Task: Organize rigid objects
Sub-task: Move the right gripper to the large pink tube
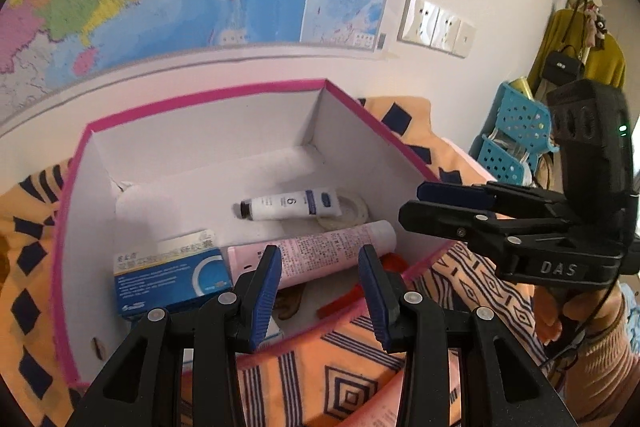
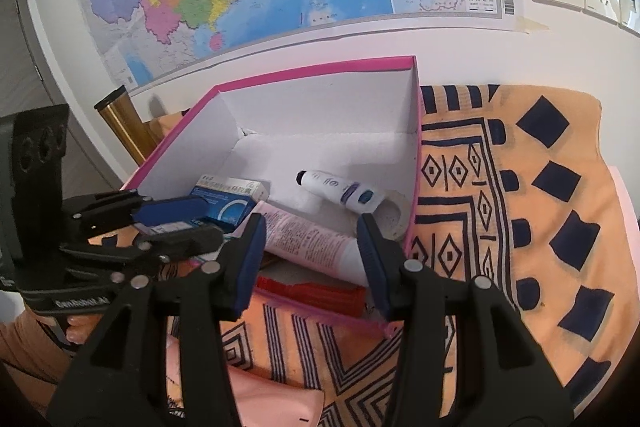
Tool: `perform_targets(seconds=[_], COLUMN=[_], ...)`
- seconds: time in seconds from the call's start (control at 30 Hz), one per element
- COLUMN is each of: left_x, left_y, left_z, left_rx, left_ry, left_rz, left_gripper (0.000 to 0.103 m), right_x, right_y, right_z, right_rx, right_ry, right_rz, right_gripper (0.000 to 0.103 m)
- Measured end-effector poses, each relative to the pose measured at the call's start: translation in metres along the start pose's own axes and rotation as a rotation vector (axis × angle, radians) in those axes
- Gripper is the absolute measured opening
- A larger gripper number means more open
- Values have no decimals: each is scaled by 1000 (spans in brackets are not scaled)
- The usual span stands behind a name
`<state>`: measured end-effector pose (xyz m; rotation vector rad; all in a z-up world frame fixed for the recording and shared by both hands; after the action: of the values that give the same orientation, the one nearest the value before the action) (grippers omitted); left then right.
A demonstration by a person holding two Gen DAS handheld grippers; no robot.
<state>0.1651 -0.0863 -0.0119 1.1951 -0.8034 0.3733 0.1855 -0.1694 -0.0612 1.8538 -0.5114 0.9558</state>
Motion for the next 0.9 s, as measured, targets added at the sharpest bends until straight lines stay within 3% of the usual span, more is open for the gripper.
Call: perform_targets(seconds=[0.3,0.37,0.57,0.9], left_x=[-19,-28,-62,-110], left_y=[44,50,53,47], left_z=[7,6,1,0], left_rx=[-23,-29,-20,-28], left_ry=[-14,2,47,109], left_rz=[72,70,29,-53], left_gripper=[43,47,47,47], right_x=[-16,-22,-48,-105], right_y=[30,36,43,28], right_z=[-12,-16,-22,-9], right_rx=[55,67,87,83], right_ry=[7,14,22,-70], right_rz=[34,36,6,-110], right_gripper=[50,53,55,55])
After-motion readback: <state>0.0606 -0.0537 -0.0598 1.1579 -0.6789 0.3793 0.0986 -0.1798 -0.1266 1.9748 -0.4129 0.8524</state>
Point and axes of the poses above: each gripper's, at about its wrist camera, not at the fingertips, and y roughly against the way its jaws point, z to its right, x to its top, the point moved 7 cm from there along -y, roughly the way its jaws point, and after that the axes turned 2 degrees about -y, right-handed, at the moved point
